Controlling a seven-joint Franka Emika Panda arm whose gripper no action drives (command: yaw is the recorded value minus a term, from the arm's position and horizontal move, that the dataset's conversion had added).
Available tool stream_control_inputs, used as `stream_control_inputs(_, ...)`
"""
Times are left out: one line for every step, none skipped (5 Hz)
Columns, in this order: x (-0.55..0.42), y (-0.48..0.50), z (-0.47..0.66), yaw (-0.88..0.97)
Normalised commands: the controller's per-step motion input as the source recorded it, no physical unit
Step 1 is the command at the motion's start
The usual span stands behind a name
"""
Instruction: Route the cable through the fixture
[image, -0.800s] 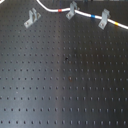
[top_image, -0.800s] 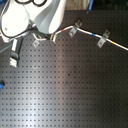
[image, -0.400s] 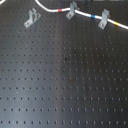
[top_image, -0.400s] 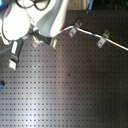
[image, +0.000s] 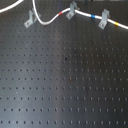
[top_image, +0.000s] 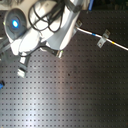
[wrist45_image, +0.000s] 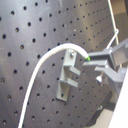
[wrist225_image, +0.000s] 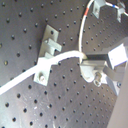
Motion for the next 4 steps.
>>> stream_control_inputs(-0.083,-0.029,0.36,-0.79)
stream_control_inputs(-0.024,0.065,0.34,-0.88)
stream_control_inputs(-0.036,0.075,0.36,-0.86)
stream_control_inputs(-0.264,0.015,0.31,-0.61)
